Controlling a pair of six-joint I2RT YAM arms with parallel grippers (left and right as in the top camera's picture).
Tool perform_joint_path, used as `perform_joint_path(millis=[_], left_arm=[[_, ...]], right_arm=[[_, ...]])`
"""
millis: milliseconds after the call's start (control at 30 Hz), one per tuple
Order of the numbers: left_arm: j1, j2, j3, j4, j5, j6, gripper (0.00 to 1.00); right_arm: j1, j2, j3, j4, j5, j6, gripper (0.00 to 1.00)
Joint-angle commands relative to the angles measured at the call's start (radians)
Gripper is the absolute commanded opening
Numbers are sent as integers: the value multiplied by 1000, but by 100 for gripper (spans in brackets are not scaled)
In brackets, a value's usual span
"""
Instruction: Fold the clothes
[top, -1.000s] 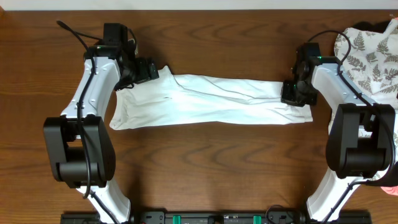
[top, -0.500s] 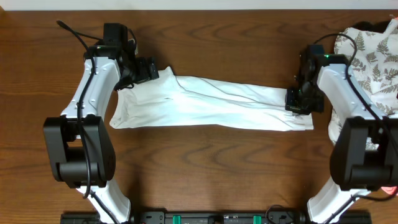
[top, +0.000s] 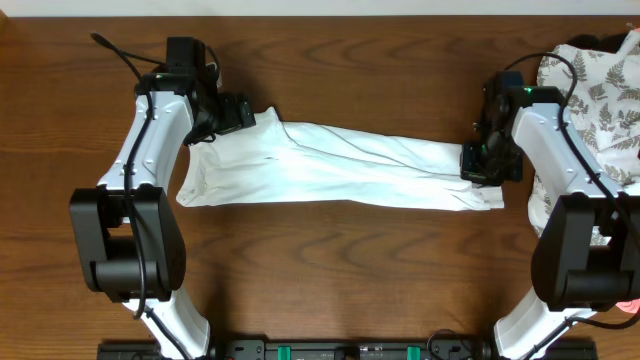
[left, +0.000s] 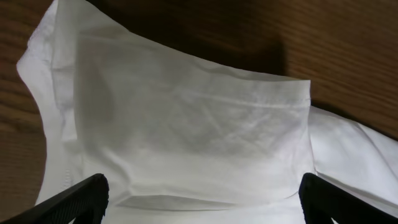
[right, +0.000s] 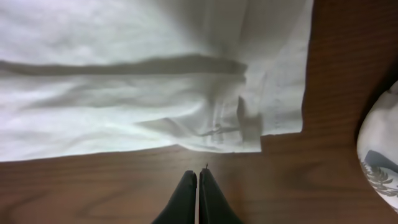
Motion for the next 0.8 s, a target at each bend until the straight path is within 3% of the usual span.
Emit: perform_joint_path(millis=[0, 267, 433, 767], left_arm=[[5, -10, 10, -3, -12, 7, 98], [5, -10, 10, -3, -13, 7, 98], [5, -10, 10, -3, -13, 7, 98], [5, -10, 10, -3, -12, 7, 98]], right_arm=[[23, -11, 9, -4, 9, -15, 4], [13, -11, -1, 159, 132, -23, 8], [2, -11, -52, 309, 124, -22, 1], [2, -11, -185, 474, 102, -22, 1]])
